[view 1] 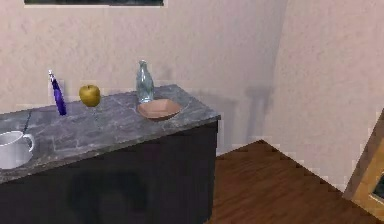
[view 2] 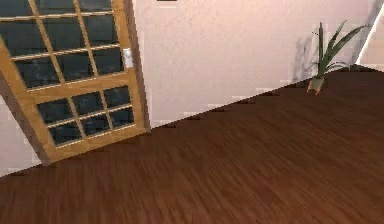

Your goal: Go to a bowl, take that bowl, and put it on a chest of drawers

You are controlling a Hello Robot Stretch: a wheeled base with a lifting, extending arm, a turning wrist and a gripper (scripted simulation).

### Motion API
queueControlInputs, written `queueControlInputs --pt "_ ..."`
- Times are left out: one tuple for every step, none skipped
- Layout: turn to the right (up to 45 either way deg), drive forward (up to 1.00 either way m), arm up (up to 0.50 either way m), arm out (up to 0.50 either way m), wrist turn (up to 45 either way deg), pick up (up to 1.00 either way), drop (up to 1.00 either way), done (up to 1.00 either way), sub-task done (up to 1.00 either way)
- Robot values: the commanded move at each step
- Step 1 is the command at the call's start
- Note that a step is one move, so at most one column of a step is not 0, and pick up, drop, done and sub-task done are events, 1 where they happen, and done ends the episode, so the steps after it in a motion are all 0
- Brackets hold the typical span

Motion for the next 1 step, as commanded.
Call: queueControlInputs --pt "0.0 0.40 0.00 0.00 0.0 0.00 0.00 0.00 0.00"
